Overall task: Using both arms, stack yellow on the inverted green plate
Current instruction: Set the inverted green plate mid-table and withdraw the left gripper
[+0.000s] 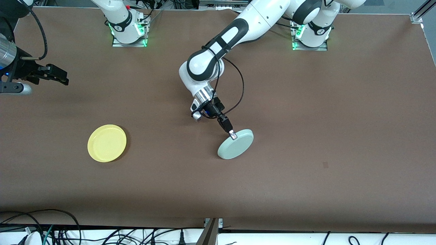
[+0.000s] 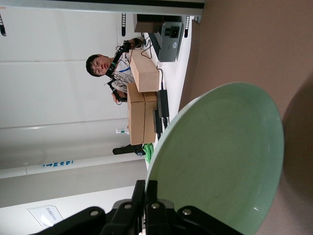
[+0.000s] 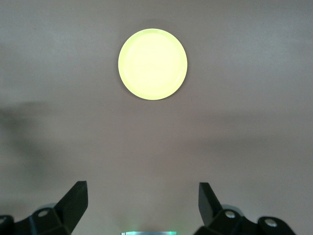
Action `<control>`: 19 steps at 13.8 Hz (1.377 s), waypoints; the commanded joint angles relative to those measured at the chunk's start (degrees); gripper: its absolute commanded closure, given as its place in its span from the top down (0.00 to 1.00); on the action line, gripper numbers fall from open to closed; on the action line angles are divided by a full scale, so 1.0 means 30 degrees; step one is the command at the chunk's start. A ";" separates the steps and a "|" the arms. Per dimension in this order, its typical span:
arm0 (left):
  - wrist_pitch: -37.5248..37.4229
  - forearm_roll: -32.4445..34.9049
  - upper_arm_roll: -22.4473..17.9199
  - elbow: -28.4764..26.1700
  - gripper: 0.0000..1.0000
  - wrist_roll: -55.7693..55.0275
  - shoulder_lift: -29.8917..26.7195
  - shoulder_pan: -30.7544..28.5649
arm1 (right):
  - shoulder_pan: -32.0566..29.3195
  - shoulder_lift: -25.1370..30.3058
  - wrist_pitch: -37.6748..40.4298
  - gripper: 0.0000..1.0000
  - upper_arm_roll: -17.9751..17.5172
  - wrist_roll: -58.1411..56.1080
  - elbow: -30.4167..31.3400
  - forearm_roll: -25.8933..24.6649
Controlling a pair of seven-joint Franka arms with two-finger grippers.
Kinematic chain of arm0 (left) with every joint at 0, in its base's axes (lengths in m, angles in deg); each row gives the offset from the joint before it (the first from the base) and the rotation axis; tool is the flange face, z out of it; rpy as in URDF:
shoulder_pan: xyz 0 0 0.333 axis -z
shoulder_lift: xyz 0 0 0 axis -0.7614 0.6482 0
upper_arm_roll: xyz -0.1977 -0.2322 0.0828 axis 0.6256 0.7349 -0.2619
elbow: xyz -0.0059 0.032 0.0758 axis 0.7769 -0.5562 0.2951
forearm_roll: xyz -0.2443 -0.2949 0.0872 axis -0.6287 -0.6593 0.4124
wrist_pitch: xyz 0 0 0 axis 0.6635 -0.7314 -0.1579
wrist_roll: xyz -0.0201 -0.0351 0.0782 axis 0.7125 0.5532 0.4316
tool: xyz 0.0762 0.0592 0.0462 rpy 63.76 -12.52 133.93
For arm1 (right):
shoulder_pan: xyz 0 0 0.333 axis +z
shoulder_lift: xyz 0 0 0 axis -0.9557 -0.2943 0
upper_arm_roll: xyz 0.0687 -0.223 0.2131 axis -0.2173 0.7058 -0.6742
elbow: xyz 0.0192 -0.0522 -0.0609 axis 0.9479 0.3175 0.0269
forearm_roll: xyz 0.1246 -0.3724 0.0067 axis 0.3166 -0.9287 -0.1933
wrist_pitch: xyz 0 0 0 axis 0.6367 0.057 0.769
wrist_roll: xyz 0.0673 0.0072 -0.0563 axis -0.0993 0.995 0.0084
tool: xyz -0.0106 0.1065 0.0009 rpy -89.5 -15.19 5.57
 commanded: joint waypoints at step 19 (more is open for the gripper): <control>0.3468 -1.8222 0.3686 -0.1009 1.00 -0.6564 -0.5676 -0.6726 | -0.0493 -0.4278 -0.4870 1.00 0.2509 -0.0133 0.0373 0.0388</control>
